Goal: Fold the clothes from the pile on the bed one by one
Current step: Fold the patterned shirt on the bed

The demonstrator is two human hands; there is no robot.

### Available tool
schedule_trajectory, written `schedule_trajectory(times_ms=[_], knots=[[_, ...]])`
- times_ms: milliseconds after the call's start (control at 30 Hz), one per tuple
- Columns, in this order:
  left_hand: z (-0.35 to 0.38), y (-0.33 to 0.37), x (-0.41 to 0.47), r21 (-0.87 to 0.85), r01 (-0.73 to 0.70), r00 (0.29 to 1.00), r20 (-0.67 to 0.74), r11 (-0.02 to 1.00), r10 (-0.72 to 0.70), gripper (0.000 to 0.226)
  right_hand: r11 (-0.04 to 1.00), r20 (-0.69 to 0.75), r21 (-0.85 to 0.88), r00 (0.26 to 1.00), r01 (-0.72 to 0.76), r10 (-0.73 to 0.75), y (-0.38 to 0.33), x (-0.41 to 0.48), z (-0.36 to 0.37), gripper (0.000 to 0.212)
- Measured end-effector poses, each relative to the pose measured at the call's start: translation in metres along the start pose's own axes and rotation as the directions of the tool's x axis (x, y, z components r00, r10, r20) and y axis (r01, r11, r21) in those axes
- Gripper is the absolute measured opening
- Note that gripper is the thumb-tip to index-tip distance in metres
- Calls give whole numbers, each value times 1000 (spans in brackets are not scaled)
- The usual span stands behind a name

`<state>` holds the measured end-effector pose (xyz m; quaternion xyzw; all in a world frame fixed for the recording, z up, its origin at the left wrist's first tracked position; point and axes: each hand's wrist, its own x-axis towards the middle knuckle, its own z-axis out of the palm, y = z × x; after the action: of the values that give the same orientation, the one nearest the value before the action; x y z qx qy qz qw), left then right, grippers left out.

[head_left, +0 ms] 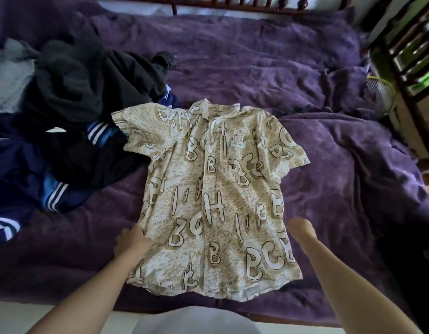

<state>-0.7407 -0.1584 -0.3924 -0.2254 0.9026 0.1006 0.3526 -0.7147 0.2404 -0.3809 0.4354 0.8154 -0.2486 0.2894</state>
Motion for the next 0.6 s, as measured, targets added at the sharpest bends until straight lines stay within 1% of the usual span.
schedule_trajectory(times_ms=[67, 133, 167, 200, 267, 300, 333, 400, 433, 500, 533, 567, 600], knots=[[-16, 21, 15, -36, -41, 999, -8, 998, 41, 55, 986, 18, 161, 999, 36, -39, -25, 12, -12, 30], [-30, 41, 31, -148, -43, 999, -19, 988, 41, 55, 958, -1, 281, 998, 56, -58, -49, 28, -20, 17], [-37, 50, 39, -219, -47, 999, -35, 975, 40, 54, 949, -6, 311, 998, 57, -59, -61, 35, -24, 18], [-44, 58, 48, -292, -56, 998, -57, 955, 41, 52, 944, -3, 326, 999, 45, -47, -71, 44, -26, 26], [-56, 72, 69, -454, -69, 995, -100, 888, 26, 50, 943, -29, 332, 999, 37, -29, -86, 61, -29, 26], [-62, 76, 79, -556, -55, 994, -107, 830, -6, 51, 934, -51, 354, 998, 39, -22, -92, 69, -30, 26], [-68, 80, 90, -656, -31, 994, -102, 755, -48, 53, 909, -60, 417, 998, 24, 1, -95, 79, -29, 29], [-81, 83, 110, -784, 9, 988, -88, 621, -126, 58, 816, -47, 578, 997, -25, 64, -102, 92, -29, 36], [-87, 84, 119, -817, 20, 984, -85, 577, -154, 61, 743, -19, 667, 995, -59, 96, -106, 99, -28, 37], [-97, 85, 135, -865, 15, 980, -85, 501, -178, 68, 559, 73, 815, 984, -154, 164, -117, 109, -30, 35], [-103, 86, 141, -885, 9, 980, -85, 465, -181, 72, 485, 109, 851, 971, -200, 211, -122, 115, -31, 32], [-108, 87, 147, -901, 6, 980, -82, 434, -183, 75, 438, 138, 866, 957, -242, 256, -124, 120, -33, 31], [-114, 88, 152, -913, 2, 980, -79, 407, -181, 77, 409, 165, 870, 944, -276, 285, -126, 124, -35, 34]])
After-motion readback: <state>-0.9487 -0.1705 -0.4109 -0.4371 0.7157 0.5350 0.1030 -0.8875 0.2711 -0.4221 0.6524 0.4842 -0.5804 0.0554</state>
